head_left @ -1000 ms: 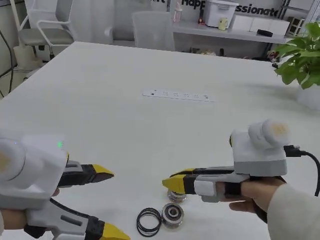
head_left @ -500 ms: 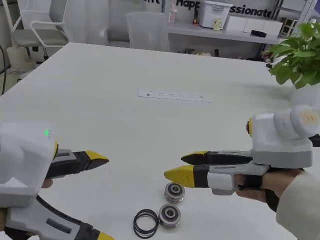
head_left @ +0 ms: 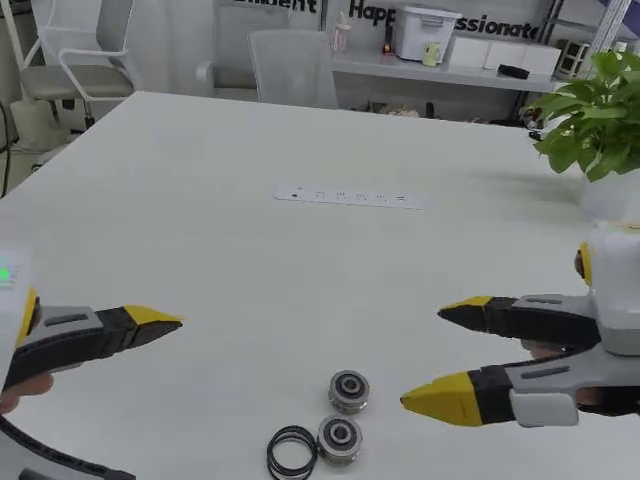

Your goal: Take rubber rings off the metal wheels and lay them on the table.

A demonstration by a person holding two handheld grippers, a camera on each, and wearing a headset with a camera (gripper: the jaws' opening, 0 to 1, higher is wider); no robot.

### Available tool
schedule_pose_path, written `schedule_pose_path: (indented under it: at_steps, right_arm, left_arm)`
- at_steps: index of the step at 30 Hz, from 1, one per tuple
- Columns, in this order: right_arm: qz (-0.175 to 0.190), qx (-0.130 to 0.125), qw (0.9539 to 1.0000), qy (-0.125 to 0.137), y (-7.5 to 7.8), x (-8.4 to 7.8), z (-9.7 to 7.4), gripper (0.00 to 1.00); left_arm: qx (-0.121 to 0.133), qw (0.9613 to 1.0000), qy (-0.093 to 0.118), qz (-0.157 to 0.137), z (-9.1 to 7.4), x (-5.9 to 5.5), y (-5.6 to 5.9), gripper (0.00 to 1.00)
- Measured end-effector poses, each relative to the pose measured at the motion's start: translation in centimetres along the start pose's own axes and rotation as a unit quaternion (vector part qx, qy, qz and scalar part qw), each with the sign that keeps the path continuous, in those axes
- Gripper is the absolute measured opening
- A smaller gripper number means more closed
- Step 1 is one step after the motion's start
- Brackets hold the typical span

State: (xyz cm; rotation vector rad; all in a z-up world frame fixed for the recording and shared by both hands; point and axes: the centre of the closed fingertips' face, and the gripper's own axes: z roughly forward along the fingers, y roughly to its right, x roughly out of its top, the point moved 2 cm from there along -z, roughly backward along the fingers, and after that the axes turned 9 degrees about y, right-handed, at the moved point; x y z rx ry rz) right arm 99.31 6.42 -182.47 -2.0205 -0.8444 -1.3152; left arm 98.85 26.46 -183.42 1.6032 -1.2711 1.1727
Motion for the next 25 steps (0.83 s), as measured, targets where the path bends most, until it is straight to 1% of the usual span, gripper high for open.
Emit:
schedule_pose_path:
  at_steps: [2,5,9,11,12,14,15,17,20,23,25]
  right_arm:
    - [-0.006,-0.009,0.9999,-0.003,0.3,-0.4,-0.8,0.85]
    - [-0.002,-0.016,0.9999,-0.003,0.5,-1.1,-1.6,0.90]
    - [0.006,-0.027,0.9996,-0.010,0.6,-2.4,-2.5,0.95]
    - [0.011,-0.036,0.9992,-0.010,0.7,-3.0,-2.8,0.97]
    - [0.013,-0.040,0.9991,-0.010,0.7,-3.2,-2.9,0.97]
    - [0.018,-0.043,0.9989,-0.005,0.4,-3.5,-3.1,0.99]
    - [0.019,-0.044,0.9988,-0.006,0.3,-3.7,-3.2,0.99]
    - [0.022,-0.047,0.9986,-0.011,0.2,-4.4,-3.5,0.99]
    - [0.031,-0.059,0.9977,-0.008,0.2,-4.9,-3.9,0.99]
    - [0.043,-0.069,0.9967,-0.004,0.1,-5.6,-4.2,0.99]
    - [0.045,-0.070,0.9965,-0.004,0.1,-5.7,-4.2,0.99]
  left_arm:
    - [0.011,0.9999,-0.001,-0.002,-0.6,-0.4,-0.1,0.99]
    - [0.026,0.9996,-0.003,-0.014,-1.5,-1.1,-0.2,0.99]
    - [0.052,0.9980,0.003,-0.036,-2.3,-2.0,-0.5,0.99]
    - [0.058,0.9974,0.001,-0.042,-2.5,-2.5,-0.5,0.99]
    - [0.059,0.9971,-0.003,-0.049,-2.5,-2.8,-0.3,0.99]
    - [0.057,0.9969,-0.005,-0.053,-2.5,-3.1,0.1,0.99]
    - [0.058,0.9968,-0.005,-0.054,-2.5,-3.2,0.2,0.99]
    - [0.066,0.9956,0.003,-0.066,-2.5,-3.0,0.1,0.99]
    - [0.072,0.9951,0.013,-0.065,-2.4,-2.7,-0.1,0.99]
    - [0.074,0.9949,0.010,-0.068,-2.2,-2.9,0.0,0.99]
    - [0.073,0.9949,0.008,-0.069,-2.1,-3.0,0.1,0.99]
